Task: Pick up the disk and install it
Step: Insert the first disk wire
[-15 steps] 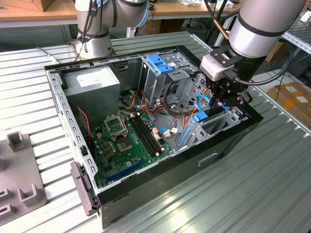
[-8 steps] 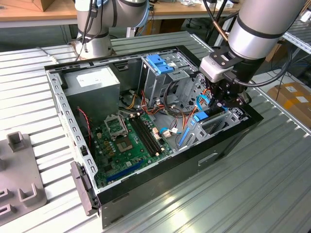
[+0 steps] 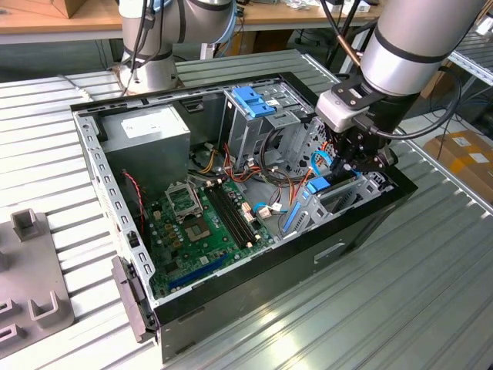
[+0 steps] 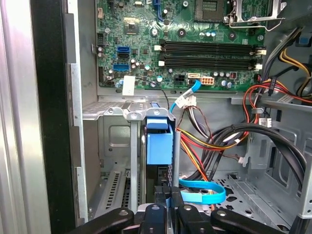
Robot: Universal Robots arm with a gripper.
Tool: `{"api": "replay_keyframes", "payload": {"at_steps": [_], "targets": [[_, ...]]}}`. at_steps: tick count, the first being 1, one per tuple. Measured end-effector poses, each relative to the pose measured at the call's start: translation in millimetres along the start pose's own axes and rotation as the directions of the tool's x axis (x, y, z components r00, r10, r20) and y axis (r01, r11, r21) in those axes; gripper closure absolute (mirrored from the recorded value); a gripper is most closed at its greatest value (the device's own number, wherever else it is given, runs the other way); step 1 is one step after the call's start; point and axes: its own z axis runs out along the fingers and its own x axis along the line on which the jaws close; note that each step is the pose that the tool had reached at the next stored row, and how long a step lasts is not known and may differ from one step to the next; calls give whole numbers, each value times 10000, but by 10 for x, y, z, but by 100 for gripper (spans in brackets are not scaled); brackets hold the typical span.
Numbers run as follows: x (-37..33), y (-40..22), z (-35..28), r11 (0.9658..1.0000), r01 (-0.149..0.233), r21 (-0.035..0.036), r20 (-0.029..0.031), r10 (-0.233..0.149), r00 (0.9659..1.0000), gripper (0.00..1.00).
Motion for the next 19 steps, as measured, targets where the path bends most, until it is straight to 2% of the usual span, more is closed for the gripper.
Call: {"api": "replay_keyframes", "payload": {"at_steps": [3, 6, 17, 18, 19], "targets": [[0, 1, 3, 10000, 0, 1, 1, 0, 10000, 84], [4, 7, 36, 10000, 0, 0, -1, 0, 10000, 84], [4, 8, 43, 10000, 0, 0, 0, 0, 10000, 84], [4, 8, 44, 10000, 0, 0, 3, 0, 10000, 83], [4, 8, 45, 10000, -1, 0, 3, 1, 10000, 77]]}}
